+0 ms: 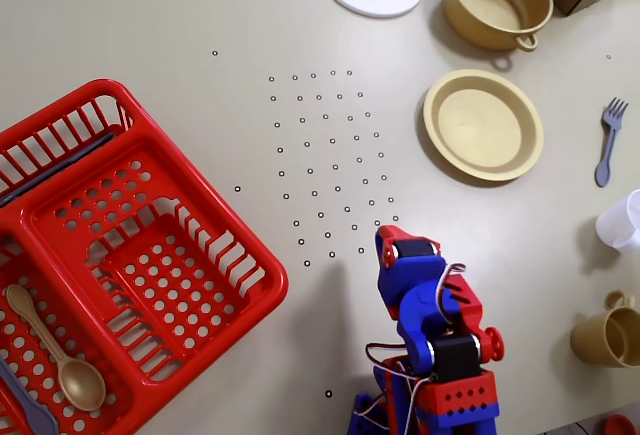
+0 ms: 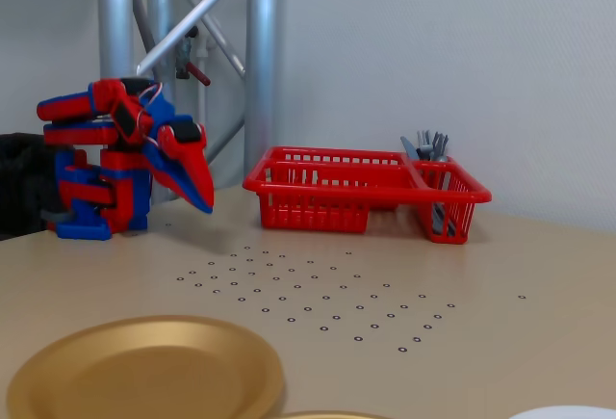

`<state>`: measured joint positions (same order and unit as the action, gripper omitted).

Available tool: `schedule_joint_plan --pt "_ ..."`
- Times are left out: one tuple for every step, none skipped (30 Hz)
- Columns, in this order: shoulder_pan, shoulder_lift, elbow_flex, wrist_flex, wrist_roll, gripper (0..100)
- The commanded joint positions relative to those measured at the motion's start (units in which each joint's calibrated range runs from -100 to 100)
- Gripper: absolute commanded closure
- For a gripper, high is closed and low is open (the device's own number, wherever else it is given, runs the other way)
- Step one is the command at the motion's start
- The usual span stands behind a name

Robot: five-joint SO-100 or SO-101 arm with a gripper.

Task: Grasp the plate, place it on the cross drawn on the table.

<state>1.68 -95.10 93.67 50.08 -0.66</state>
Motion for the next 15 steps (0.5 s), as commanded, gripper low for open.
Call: schedule_joint_plan --pt "1.04 -0.59 -0.47 -1.51 1.12 100" --pt "1.04 -0.59 0.07 -1.35 1.61 100" --pt "1.12 -0.59 0.53 -1.19 1.86 100" --pt "1.26 -0.59 1.07 -1.19 2.0 100" --pt "1.4 -0.59 1.8 -1.19 2.2 100" --pt "1.55 -0.59 2.52 -1.19 2.25 100" --pt "1.62 -0.59 3.25 -1.19 2.3 100" --pt "1.69 -0.59 4.06 -1.27 2.44 100" --pt "1.83 -0.59 4.88 -1.83 2.49 100" --pt "1.91 -0.59 5.69 -2.55 2.44 100" --pt "1.98 -0.59 6.15 -2.96 2.34 100" --pt "2.05 -0.59 6.15 -2.47 2.34 100" --pt "2.05 -0.59 6.15 -1.83 2.34 100" --pt "2.05 -0.59 6.15 -1.03 2.54 100" --pt "2.12 -0.59 6.15 -0.54 2.54 100"
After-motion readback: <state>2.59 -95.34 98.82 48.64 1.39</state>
